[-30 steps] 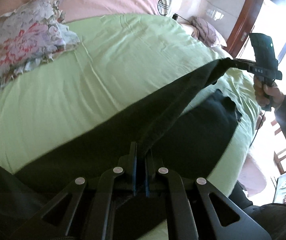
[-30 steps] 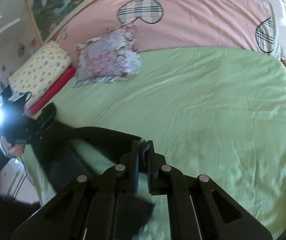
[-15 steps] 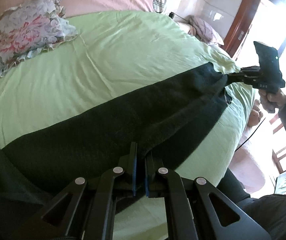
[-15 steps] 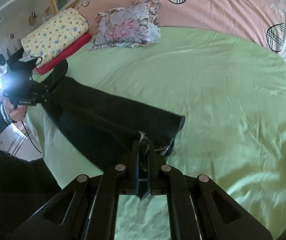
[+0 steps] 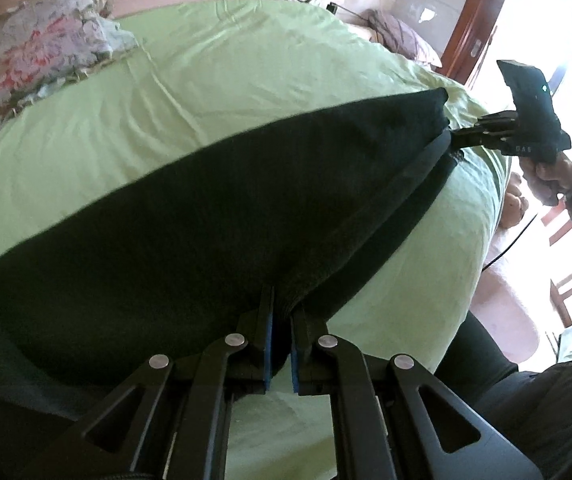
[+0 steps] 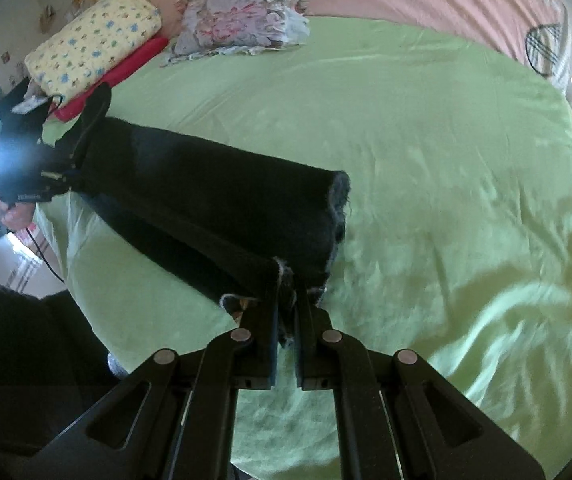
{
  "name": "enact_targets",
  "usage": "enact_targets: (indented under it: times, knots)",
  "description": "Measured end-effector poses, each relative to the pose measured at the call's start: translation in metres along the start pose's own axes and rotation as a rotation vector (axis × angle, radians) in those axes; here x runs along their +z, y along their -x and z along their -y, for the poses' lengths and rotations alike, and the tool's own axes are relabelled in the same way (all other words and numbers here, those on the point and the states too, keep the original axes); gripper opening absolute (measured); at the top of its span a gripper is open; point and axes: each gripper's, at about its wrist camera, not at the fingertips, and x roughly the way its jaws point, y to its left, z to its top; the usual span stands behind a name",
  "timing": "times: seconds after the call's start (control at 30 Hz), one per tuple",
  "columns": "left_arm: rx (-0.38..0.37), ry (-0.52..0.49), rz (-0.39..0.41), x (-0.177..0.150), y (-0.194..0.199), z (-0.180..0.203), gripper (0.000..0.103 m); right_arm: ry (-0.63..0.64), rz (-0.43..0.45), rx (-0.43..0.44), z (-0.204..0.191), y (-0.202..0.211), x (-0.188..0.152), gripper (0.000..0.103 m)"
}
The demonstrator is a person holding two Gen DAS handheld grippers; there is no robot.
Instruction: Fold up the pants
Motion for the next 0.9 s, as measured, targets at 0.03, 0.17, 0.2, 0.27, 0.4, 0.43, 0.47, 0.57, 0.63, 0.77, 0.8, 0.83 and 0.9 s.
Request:
enact_targets:
  times: [0.03, 0.17, 0.2, 0.27, 0.4, 0.43, 0.47, 0.57, 0.63, 0.77, 0.8, 0.83, 0.9]
  knots:
    - [-0.002, 0.0, -0.001, -0.001, -0.001, 0.0, 0.007, -0.01, -0.005, 0.005, 0.0, -0.001, 0.0, 0.007]
    - [-0.022, -0.003, 0.005, -0.005, 0.001, 0.004, 0.033, -0.029, -0.012, 0.006, -0.003, -0.001, -0.002, 0.011]
    - [-0.035, 0.002, 0.005, -0.007, 0.002, 0.005, 0.039, -0.028, -0.015, -0.007, -0.005, 0.0, -0.002, 0.017]
    - [-0.044, 0.012, 0.015, -0.011, 0.004, 0.006, 0.049, -0.045, -0.017, -0.025, -0.007, 0.006, -0.004, 0.033]
    - [-0.043, 0.041, 0.039, -0.015, 0.014, 0.001, 0.049, -0.089, 0.069, -0.03, -0.017, 0.032, -0.002, 0.05]
    - [-0.046, 0.052, 0.046, -0.016, 0.017, -0.001, 0.049, -0.092, 0.09, -0.023, -0.021, 0.036, 0.0, 0.05]
    - [-0.044, 0.063, 0.056, -0.017, 0.021, -0.004, 0.049, -0.093, 0.112, -0.016, -0.026, 0.04, 0.003, 0.05]
    - [-0.021, 0.099, 0.093, -0.02, 0.036, -0.016, 0.049, -0.103, 0.175, 0.017, -0.044, 0.042, 0.015, 0.05]
    - [-0.011, 0.127, 0.109, -0.021, 0.043, -0.027, 0.051, -0.115, 0.2, 0.06, -0.057, 0.033, 0.024, 0.05]
    - [0.037, 0.212, 0.148, -0.027, 0.062, -0.056, 0.051, -0.108, 0.203, 0.151, -0.087, 0.005, 0.047, 0.05]
    - [0.048, 0.228, 0.156, -0.029, 0.066, -0.062, 0.051, -0.103, 0.2, 0.166, -0.093, 0.0, 0.05, 0.05]
    - [0.063, 0.243, 0.164, -0.03, 0.07, -0.069, 0.051, -0.094, 0.191, 0.192, -0.105, -0.01, 0.056, 0.05]
    - [0.092, 0.28, 0.185, -0.035, 0.082, -0.086, 0.051, -0.075, 0.179, 0.224, -0.122, -0.027, 0.066, 0.05]
